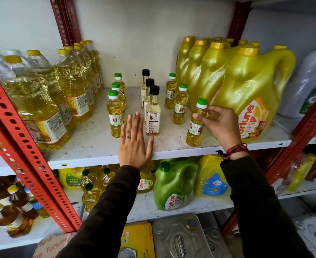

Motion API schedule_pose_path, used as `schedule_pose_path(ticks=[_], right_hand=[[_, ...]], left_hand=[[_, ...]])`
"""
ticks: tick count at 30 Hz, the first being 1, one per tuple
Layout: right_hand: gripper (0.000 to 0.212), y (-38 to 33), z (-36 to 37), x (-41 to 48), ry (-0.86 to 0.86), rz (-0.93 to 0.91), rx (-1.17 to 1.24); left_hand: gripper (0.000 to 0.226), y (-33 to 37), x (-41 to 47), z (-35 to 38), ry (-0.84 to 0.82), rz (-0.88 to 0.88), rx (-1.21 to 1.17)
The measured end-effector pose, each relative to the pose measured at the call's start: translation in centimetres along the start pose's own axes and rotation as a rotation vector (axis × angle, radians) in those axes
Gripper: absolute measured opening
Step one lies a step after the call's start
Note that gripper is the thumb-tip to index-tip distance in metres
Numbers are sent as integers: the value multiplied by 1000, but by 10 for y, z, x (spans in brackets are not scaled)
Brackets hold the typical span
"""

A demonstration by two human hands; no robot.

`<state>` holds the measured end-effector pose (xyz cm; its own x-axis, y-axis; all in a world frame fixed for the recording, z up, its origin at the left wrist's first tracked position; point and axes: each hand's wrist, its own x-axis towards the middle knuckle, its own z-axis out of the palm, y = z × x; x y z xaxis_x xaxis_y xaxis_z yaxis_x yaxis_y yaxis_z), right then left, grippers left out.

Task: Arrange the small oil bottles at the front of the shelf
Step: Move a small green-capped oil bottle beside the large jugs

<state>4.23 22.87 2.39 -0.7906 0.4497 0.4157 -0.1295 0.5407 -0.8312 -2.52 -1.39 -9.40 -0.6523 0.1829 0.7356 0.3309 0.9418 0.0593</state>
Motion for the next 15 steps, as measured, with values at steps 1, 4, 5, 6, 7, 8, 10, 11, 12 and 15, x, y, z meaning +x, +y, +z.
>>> schedule_pose_path(ticks=[1,4,5,6,7,8,10,11,12,15], right_hand=[[48,0,0,0,-5,-2,-1],[48,0,-2,-3,-3,-2,-5],[47,-1,-2,-4,-4,-4,-1],[47,-1,-3,-4,-4,-4,6],[46,-1,-3,-4,-6,-5,12],[45,-1,-4,-5,-11,-5,18],[45,-2,-4,-6,-16,-7,25],[46,-2,-4,-7,-17,-6,27],[46,-2,-5,-7,-15,-4,30],[46,-2,-6,-7,-9,4,31]], left_hand=[[78,0,0,0,2,-3,2],[78,0,-1,0,-5,-2,13],[79,0,-1,0,-7,-1,11],[79,0,0,1,-7,0,8],[79,0,0,0,-6,0,7],[79,0,0,0,-6,-1,8],[78,0,0,0,-5,0,6],[78,0,-1,0,-6,1,4],[78,0,0,0,-8,1,5],[79,-1,0,1,-14,-2,7]])
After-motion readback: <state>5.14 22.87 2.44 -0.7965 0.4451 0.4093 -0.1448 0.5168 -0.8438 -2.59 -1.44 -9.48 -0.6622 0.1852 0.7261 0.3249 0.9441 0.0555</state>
